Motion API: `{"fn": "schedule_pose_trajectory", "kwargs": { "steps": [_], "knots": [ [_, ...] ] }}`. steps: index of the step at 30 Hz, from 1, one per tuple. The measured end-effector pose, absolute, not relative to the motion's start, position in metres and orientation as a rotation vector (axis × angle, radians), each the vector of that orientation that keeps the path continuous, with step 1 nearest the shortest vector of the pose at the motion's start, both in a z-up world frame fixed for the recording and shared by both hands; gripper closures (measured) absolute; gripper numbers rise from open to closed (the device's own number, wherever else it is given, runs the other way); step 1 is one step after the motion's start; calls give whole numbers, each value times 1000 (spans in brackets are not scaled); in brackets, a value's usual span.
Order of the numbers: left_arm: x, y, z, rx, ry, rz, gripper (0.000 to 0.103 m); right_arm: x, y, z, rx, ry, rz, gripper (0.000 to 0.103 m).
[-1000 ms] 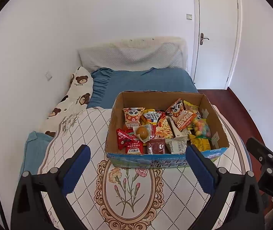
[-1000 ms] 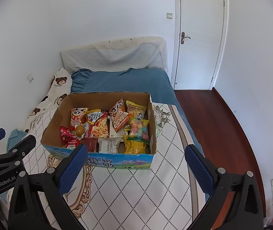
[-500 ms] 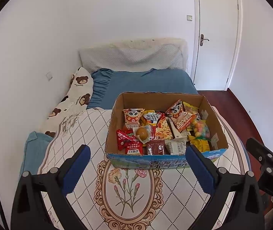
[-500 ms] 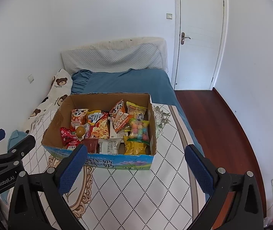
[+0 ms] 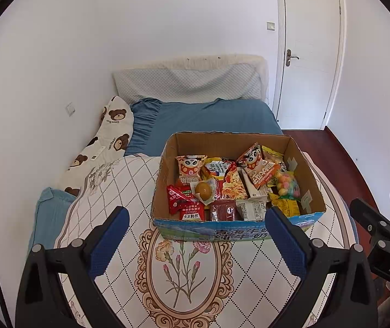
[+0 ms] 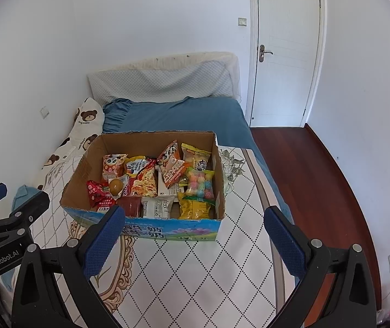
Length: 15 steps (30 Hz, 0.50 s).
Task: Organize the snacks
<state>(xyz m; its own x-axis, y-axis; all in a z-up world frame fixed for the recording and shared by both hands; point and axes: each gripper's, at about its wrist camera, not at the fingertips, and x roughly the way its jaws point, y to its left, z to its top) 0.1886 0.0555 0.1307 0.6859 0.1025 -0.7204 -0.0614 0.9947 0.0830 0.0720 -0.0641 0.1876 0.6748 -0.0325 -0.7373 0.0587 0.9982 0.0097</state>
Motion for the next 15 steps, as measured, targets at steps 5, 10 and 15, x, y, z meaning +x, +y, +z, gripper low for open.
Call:
{"fn": "schedule_pose_trajectory", "kwargs": {
  "steps": [5,10,15],
  "knots": [
    [189,55,130,56,808,91,1,71,-65,187,36,830,-52,0],
    [188,55,131,55,803,91,1,71,-65,188,40,828,-53,0],
    [188,55,132,54,803,90,1,71,-65,187,42,826,-55,0]
  ]
}}
